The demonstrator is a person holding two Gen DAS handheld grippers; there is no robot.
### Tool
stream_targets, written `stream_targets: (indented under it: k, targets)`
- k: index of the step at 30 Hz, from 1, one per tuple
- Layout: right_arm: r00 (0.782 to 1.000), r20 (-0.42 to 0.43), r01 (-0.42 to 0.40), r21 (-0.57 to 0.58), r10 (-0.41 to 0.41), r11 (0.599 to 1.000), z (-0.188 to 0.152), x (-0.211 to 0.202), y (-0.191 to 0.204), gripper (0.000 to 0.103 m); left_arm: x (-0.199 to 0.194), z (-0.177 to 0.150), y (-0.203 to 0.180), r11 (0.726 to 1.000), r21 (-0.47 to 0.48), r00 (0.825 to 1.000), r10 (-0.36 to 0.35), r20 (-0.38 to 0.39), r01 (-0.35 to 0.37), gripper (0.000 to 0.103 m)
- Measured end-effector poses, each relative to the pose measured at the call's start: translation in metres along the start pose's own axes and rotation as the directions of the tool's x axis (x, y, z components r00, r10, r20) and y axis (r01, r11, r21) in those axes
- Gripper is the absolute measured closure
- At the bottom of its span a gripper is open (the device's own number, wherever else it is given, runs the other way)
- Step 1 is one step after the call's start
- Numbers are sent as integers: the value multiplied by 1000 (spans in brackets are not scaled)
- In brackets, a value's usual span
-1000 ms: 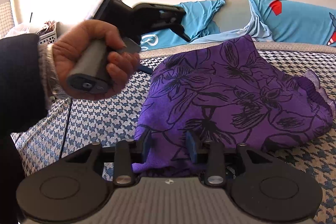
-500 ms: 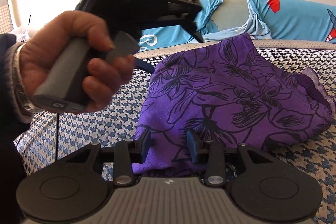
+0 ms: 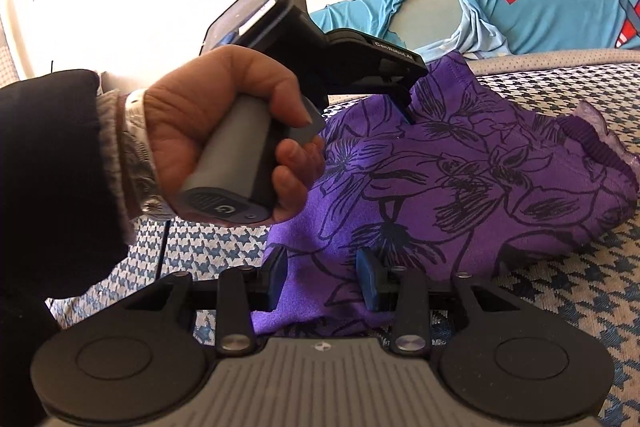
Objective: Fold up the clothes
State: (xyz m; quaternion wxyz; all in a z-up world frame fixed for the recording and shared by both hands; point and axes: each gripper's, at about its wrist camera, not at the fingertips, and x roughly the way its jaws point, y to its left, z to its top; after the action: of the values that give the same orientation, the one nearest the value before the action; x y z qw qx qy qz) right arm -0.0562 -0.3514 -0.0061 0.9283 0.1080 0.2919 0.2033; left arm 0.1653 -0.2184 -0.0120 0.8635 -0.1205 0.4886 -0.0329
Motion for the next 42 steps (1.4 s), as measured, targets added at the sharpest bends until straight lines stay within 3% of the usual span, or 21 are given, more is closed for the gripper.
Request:
stream_targets:
  k: [6, 9, 12, 15, 21, 25, 36, 42]
  targets:
    - [1000, 0, -1, -10, 1, 1000, 4, -4, 2, 67, 1, -1, -6, 999, 21, 1000, 31, -6, -31, 0]
    - [1000, 17, 11, -53, -10, 999, 5, -12, 7, 67, -6, 1, 2, 1000, 1, 1000, -16, -15, 16, 0]
    - [994, 98, 46, -78, -38, 996, 7, -26, 7, 65, -19, 1, 17, 995, -51, 996, -85, -1, 84, 0]
    - [986, 149, 82, -14, -79, 997, 11, -35, -6, 65, -34, -4, 32, 986, -99, 991, -133, 23, 134, 0]
    - [973, 134, 171, 143, -190, 975, 12, -36, -35, 65, -56, -23, 55, 980, -121, 987, -156, 37, 160, 0]
    - [961, 98, 248, 115, -260, 962, 10, -30, -38, 65, -68, -41, 64, 979, -111, 985, -171, 33, 173, 0]
    - [947, 87, 300, 92, -308, 949, 6, -21, -43, 58, -101, -106, 78, 979, -41, 979, -200, 43, 202, 0]
    - [940, 76, 324, 96, -331, 941, 3, -16, -45, 52, -100, -133, 76, 980, -2, 980, -201, -13, 201, 0]
